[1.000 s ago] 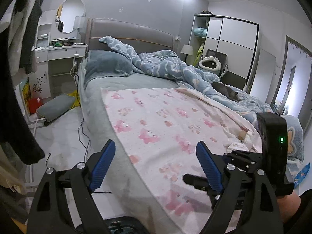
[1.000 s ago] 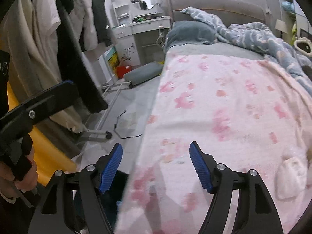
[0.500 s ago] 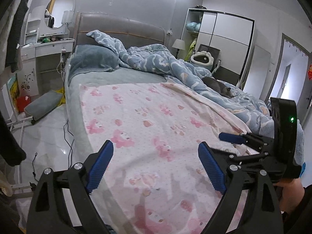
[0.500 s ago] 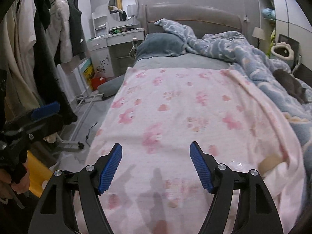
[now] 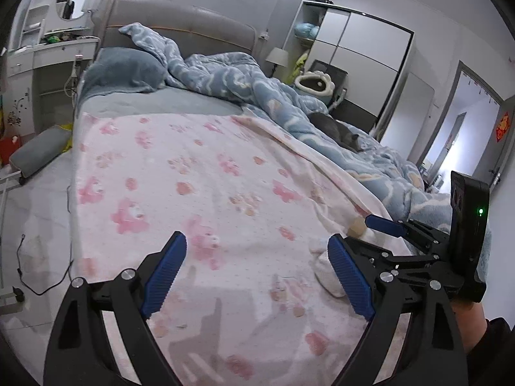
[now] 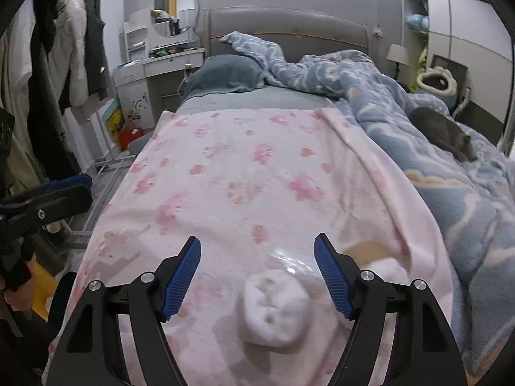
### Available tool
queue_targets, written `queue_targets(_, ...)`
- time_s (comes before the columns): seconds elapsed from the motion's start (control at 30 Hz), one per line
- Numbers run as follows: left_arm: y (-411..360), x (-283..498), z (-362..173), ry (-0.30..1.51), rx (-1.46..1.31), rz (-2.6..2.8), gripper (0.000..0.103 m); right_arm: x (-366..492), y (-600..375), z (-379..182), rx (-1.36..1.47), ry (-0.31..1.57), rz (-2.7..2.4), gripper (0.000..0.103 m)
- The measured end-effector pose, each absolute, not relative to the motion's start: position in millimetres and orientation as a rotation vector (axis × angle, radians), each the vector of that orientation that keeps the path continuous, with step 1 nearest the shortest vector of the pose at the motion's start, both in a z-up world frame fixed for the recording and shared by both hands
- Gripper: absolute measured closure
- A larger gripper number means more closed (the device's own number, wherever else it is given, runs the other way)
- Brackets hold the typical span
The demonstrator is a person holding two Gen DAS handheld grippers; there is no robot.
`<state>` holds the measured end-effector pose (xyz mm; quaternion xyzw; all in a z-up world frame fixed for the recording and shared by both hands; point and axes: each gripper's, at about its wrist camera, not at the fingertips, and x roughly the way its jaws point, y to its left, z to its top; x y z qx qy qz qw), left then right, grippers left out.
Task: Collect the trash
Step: 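Move both tools back over the bed toward the white tissue balls, then grasp a white tissue ball with the right tool while the left tool grasps another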
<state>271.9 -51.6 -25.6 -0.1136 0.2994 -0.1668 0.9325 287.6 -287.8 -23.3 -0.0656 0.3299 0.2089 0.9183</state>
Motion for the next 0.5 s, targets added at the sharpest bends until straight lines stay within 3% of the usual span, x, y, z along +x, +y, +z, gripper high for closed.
queue_targets(0.5, -108, 286, -51, 0.661, -0.226, -0.45, 0.01, 291, -343, -38, -0.159, 0.686, 0.332, 0.028)
